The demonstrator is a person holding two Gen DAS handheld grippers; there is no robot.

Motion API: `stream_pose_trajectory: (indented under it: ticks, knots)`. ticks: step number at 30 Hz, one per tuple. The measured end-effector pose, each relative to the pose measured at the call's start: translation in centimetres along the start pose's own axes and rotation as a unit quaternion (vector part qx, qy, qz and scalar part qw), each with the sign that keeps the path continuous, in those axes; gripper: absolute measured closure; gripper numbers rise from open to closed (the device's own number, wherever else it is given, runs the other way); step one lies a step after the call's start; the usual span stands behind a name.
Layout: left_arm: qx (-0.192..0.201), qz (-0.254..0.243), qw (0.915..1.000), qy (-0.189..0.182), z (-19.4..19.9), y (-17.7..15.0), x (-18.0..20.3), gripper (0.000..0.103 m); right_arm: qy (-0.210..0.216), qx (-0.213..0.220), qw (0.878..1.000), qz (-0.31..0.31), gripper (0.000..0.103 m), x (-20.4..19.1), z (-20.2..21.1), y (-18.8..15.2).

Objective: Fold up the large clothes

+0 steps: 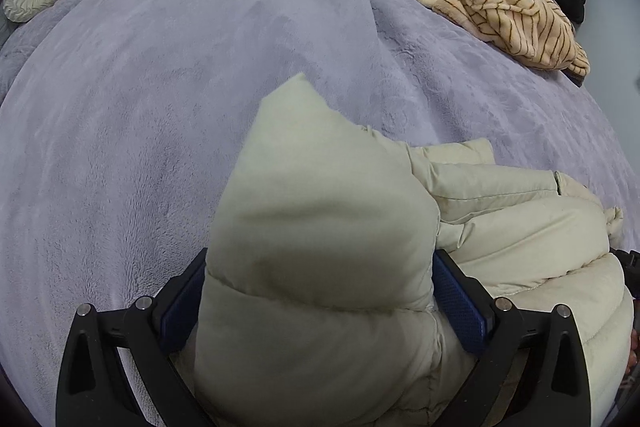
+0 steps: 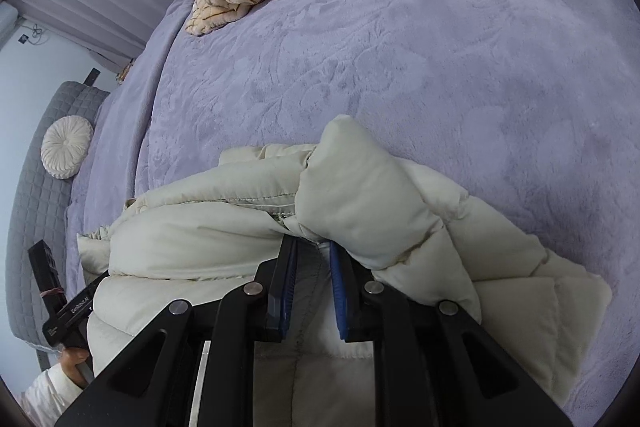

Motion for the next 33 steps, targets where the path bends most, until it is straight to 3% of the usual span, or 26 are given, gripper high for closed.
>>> stream_pose_trajectory:
  ticks: [11, 17, 18, 22, 26, 30, 33]
  knots:
    - [0.006, -0.009, 0.9999, 0.002, 1.2, 0.9, -1.0, 0.000, -0.005, -0.002, 1.000, 0.005, 0.087, -0.2, 1.3, 0.4]
    - [0.040, -0.012, 0.9988, 0.025, 5.0, 3.2, -2.9, 0.000, -0.043, 0.008, 0.999, -0.005, 0.086, 0.8, 4.4, 1.3]
    - [0.046, -0.010, 0.9985, 0.028, 5.9, 3.4, -3.4, 0.000, -0.049, 0.008, 0.999, -0.006, 0.082, 0.7, 5.2, 1.3]
    - [0.045, -0.001, 0.9983, 0.037, 8.4, 2.6, -5.3, 0.000, -0.064, 0.012, 0.998, 0.017, 0.082, -0.6, 8.6, 0.4]
    - [0.021, -0.012, 0.9960, 0.086, 6.8, 0.3, -6.9, 0.000, -0.073, 0.004, 0.997, 0.036, 0.082, -1.7, 10.4, -2.1]
    - [-0.012, 0.018, 0.9960, 0.086, 3.9, -0.9, -7.6, 0.000, -0.101, -0.030, 0.994, 0.023, 0.083, -0.1, 8.5, -4.7]
    - [-0.010, 0.004, 0.9955, 0.094, 3.4, -1.1, -7.2, 0.000, -0.081, -0.033, 0.996, -0.005, 0.083, 1.2, 7.0, -5.3]
Point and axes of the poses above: each gripper's, at about its wrist camera, not at the fingertips, and z roughly against the way its jaws point, x to its right, y to its top, the point moved 9 cm from there along -z, roughly the way its jaws point, and after that the axes turned 13 degrees about z, right-handed, at the moved point
